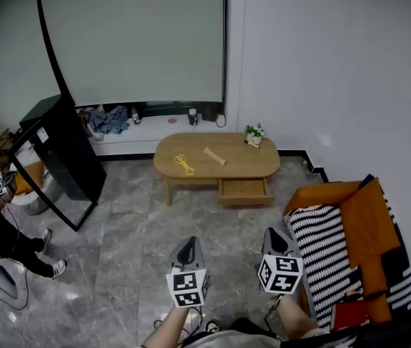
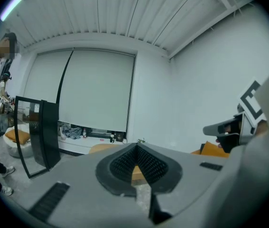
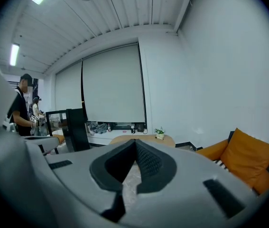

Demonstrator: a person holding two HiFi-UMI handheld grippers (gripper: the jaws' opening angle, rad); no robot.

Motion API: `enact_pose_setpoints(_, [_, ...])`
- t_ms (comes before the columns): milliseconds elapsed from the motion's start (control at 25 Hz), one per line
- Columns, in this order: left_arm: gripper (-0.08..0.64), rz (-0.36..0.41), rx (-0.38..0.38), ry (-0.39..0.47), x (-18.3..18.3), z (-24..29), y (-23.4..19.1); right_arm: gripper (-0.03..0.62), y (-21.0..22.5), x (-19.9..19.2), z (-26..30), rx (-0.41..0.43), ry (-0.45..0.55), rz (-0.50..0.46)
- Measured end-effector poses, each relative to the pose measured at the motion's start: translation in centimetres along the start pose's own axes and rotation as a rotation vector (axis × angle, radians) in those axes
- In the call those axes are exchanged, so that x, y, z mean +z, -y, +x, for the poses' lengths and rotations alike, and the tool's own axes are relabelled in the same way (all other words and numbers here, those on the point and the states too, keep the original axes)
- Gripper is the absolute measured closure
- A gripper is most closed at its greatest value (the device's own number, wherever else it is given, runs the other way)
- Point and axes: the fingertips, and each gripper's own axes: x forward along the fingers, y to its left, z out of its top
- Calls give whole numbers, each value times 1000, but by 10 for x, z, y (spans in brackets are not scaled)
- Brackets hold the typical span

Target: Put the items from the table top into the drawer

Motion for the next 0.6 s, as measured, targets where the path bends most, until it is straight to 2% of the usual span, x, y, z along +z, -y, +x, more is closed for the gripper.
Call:
enact_pose_setpoints(120, [560,-7,7,17,2,7,-9,600,-1,-3,7,-10,-16,-3])
enact_pose_setpoints(280, [560,0,3,-11,0,20,-11,600,5,-3,21,-28,-29,0])
enact_pose_setpoints(360, [560,-3,14,11,0,32,-13,600,9,-5,32,-33,-36,4])
enact_pose_setpoints(600, [560,2,40,9,-1,83,-21,600,24,-1,86,-26,-48,10])
